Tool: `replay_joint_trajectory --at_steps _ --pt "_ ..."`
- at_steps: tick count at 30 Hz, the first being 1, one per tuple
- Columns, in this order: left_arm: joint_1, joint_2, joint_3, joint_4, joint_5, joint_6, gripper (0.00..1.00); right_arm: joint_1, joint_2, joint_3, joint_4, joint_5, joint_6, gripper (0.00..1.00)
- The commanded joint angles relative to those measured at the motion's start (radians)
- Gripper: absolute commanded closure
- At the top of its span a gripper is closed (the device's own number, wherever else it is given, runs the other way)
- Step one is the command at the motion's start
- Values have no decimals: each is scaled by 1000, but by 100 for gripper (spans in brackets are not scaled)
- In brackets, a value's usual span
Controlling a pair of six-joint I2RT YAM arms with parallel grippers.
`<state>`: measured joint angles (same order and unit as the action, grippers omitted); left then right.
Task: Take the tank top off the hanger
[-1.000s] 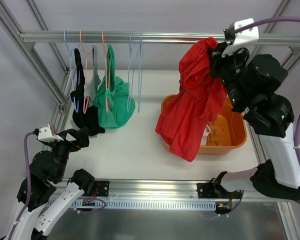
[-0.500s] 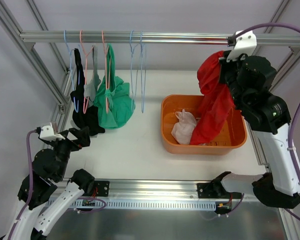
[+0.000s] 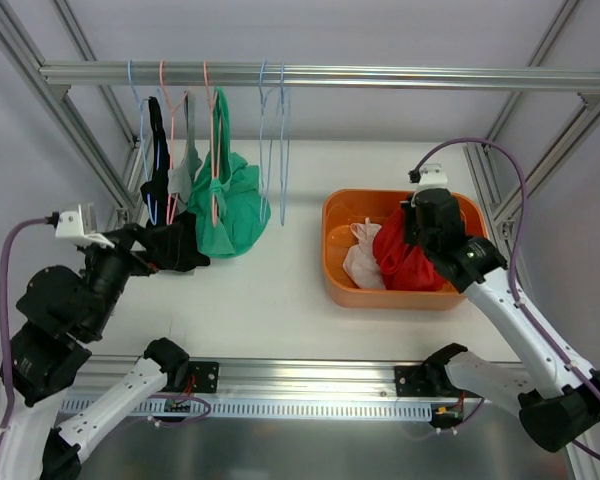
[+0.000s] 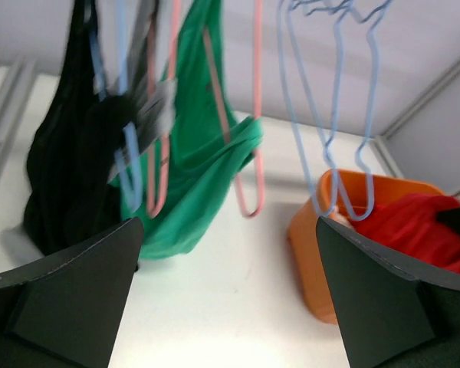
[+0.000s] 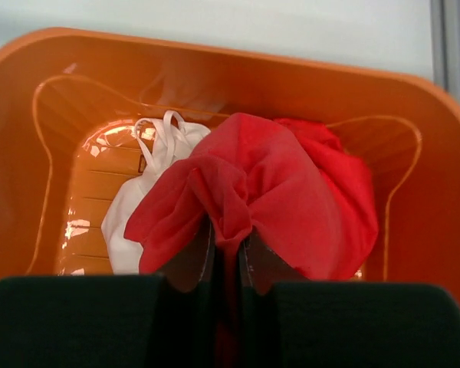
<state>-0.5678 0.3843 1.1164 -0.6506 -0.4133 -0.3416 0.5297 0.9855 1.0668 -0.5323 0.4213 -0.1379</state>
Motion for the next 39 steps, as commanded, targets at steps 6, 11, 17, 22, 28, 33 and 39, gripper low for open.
replay_joint_trajectory --at_steps 6,11,17,22,28,33,39 --pt "6 399 342 22 215 22 1 -80 65 -16 100 -61 98 24" --pt "6 569 471 19 196 84 1 -82 -24 8 45 -27 95 0" --pt "6 703 559 9 120 193 2 -82 -166 16 -18 -67 90 1" --pt "6 797 594 11 -11 246 10 -82 -249 -5 -15 -148 101 2" --pt "8 929 666 11 -55 294 37 -82 -261 -11 -17 -275 118 5" --pt "51 995 655 9 -44 257 53 -82 -288 -24 -8 -335 98 6" --pt "69 982 620 9 -42 236 51 -82 -314 -33 -8 -343 70 7"
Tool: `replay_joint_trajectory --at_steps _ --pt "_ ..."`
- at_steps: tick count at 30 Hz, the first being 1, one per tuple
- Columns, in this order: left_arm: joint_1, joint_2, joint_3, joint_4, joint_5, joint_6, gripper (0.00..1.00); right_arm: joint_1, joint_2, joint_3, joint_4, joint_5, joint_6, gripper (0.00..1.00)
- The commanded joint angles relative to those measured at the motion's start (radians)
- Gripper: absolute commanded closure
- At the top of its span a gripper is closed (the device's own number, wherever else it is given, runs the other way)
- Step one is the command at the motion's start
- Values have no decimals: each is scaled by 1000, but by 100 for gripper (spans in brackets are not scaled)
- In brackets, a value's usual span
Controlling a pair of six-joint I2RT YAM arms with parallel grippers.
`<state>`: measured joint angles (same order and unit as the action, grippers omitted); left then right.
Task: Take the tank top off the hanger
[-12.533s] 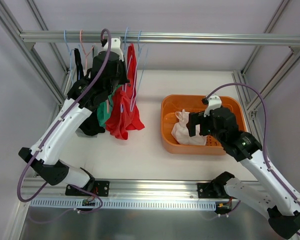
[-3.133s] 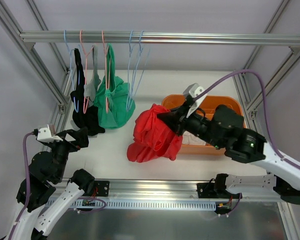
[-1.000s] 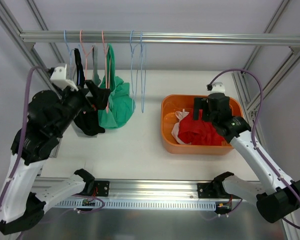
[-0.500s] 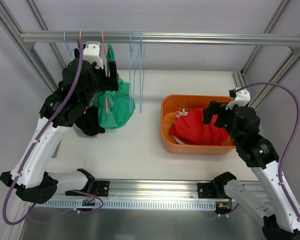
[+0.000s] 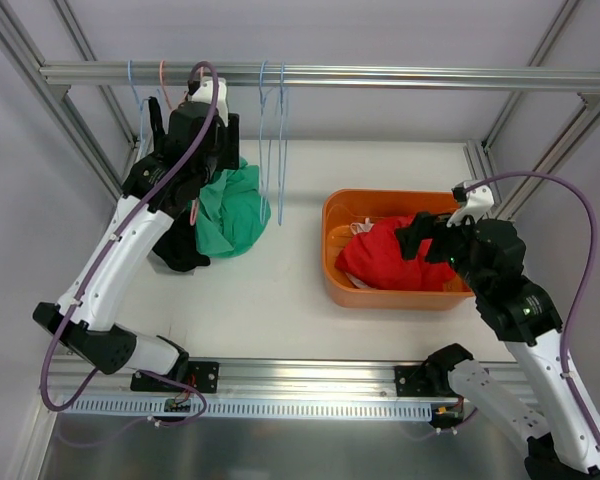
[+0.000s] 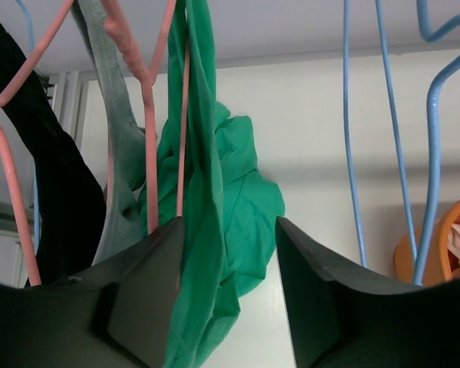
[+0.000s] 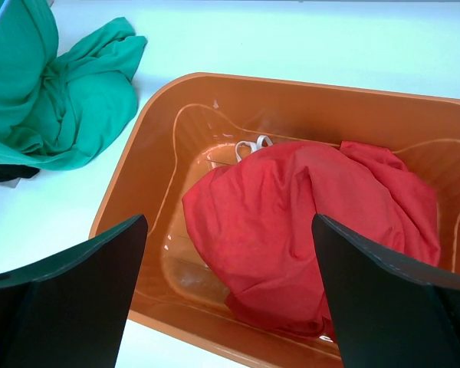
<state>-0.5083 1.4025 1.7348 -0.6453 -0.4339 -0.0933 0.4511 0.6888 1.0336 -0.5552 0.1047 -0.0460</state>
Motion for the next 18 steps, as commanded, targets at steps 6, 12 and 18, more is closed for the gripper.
replay_joint_trajectory --at_steps 6,12,18 --pt "8 -72 11 6 150 -11 35 -5 9 -6 29 -46 -20 7" --pt "10 -148 3 7 57 21 30 -3 35 -15 46 -82 -12 7" --pt "28 -122 0 6 3 44 28 -5 54 -12 70 -140 0 7"
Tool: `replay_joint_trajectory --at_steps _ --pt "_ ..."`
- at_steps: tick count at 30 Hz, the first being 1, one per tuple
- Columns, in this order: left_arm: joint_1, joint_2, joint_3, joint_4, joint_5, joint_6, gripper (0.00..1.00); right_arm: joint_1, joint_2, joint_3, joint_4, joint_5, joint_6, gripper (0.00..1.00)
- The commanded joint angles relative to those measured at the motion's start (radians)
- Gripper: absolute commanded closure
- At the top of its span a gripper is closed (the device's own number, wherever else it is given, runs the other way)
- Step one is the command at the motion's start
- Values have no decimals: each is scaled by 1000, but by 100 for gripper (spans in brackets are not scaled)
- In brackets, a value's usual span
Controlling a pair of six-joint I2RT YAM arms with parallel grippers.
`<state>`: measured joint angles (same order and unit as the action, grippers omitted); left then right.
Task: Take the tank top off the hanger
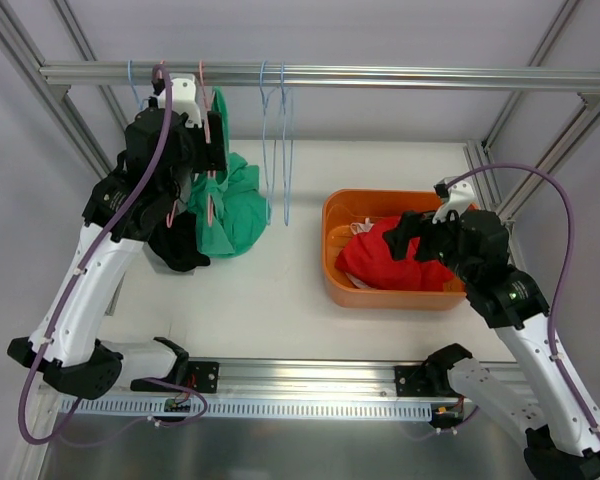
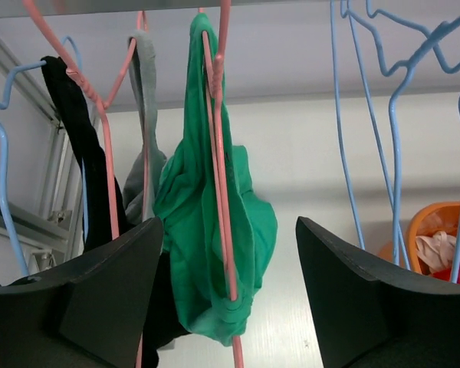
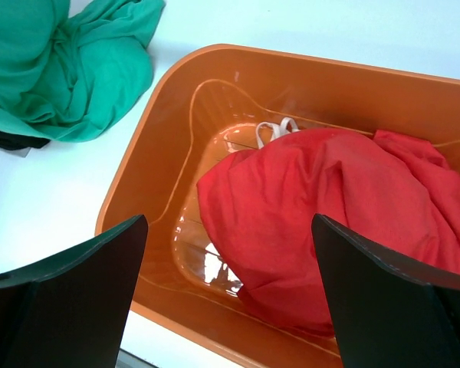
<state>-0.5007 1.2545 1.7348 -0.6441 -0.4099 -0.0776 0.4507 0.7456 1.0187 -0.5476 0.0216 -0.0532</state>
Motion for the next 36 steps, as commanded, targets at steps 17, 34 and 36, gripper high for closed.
replay_joint_trajectory --at_steps 17,34,36 --pt "82 115 9 23 33 -27 95 -1 -35 -17 135 -232 49 9" --pt "82 23 108 31 132 -37 100 0 0 -11 201 -333 93 9" --pt "82 -19 83 29 176 -45 100 0 1 -6 204 -362 90 9"
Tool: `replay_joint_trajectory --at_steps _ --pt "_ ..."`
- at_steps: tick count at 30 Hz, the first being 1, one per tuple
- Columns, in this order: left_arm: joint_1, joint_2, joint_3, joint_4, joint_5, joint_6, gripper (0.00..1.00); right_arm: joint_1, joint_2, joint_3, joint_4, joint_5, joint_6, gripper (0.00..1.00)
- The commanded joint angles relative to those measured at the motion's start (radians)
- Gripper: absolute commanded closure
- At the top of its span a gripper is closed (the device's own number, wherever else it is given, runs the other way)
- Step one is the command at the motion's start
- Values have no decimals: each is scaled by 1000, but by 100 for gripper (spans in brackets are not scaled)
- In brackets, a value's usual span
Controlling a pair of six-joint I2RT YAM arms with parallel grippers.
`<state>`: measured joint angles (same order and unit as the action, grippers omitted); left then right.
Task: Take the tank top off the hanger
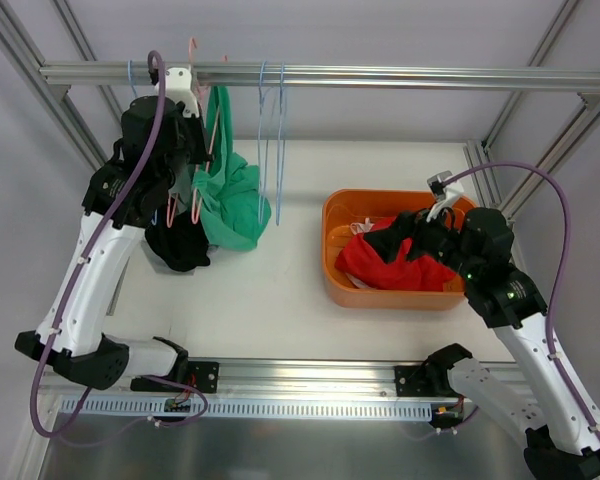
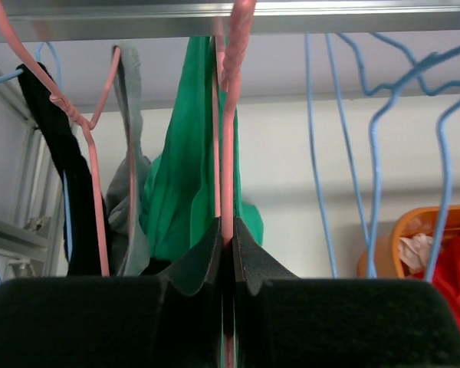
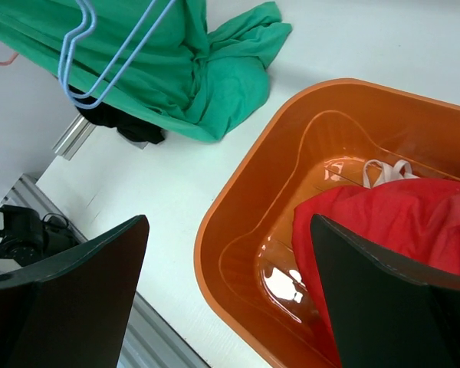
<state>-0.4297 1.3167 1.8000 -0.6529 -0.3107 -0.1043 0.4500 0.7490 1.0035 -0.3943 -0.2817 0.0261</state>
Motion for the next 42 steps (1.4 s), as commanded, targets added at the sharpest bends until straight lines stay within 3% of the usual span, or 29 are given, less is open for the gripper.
replay_joint_trajectory --at_steps 1,6,15,20,23,28,31,38,42 --pt "9 -100 1 35 97 -29 100 1 0 12 64 -83 9 8" --pt "9 -259 -154 35 203 -89 100 10 30 47 140 -332 20 8" --pt "8 -552 -451 -30 389 -136 100 171 150 133 152 -396 -58 9" --pt "8 -709 -597 -151 507 -170 100 369 226 171 149 -216 -113 11" --pt "8 -818 -697 -250 553 -202 100 481 295 210 178 -95 -120 18" --pt "8 -973 -706 -477 562 -242 100 648 455 277 247 77 -130 25" --pt "8 -1004 -697 -566 643 -247 100 699 547 297 307 180 -111 26" --pt "9 -1065 -673 -570 807 -276 100 745 670 276 439 323 -54 37" --pt "9 -1064 -631 -565 811 -287 100 757 688 273 434 338 -49 38"
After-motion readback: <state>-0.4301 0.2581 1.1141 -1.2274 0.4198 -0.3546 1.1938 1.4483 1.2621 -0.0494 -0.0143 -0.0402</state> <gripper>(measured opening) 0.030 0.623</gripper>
